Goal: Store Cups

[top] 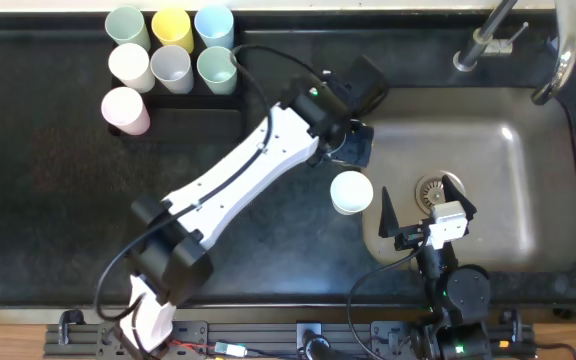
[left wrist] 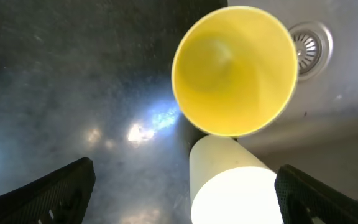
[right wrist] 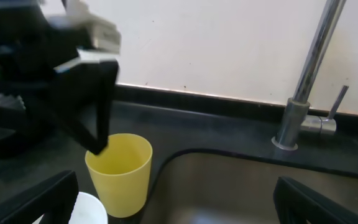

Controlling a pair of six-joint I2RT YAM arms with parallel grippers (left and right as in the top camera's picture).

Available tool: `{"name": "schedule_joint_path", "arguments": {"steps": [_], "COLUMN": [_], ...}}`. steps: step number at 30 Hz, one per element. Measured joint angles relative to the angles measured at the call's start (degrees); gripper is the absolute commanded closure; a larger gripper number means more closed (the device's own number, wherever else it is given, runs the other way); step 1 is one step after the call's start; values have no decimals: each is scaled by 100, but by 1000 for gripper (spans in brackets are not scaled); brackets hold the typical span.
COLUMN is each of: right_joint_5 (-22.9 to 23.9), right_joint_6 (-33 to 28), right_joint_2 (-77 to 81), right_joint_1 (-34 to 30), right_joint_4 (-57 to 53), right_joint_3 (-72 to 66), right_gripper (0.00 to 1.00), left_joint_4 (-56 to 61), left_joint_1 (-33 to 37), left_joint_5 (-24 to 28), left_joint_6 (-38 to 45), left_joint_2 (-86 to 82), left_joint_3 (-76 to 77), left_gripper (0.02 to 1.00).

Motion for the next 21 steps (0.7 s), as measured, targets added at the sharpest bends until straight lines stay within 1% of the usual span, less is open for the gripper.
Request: {"name": "schedule_joint_path", "arguments": {"steps": [5, 7, 9, 14, 15, 17, 18, 20, 21], "right_joint_5": [2, 2, 4, 2, 4, 2, 4, 2, 2], "right_joint_6": [2, -2, 0, 0, 2, 0, 0, -2, -2], "right_joint_2": [0, 0, 0, 0, 0, 0, 0, 0, 0], "right_joint_1": [0, 0, 0, 0, 0, 2, 2, 2, 0], "right_joint_4": [2, 0, 0, 0, 4, 0, 0, 4, -2], "right_joint_3": [0, 0, 0, 0, 0, 0, 0, 0, 0], "right_gripper": [5, 3, 3, 3, 5, 5, 3, 3, 5], "left_joint_4": [214, 275, 345, 400, 452, 592, 645, 721, 752], "left_joint_1": [-2, -2, -2, 0, 0, 0, 0, 2, 2], "left_joint_5": [-61, -101, -144, -321, -345, -365, -382, -428, -448], "left_joint_6": [-133, -160, -203, -319, -337, -372, -385, -400, -413], "left_joint_2": [212, 291, 365, 601, 656, 743, 785, 828, 833], "left_joint_3": [0, 0, 2, 4, 4, 7, 7, 7, 7], "left_gripper": [71, 119, 194, 303, 345, 470, 509, 654, 706]}}
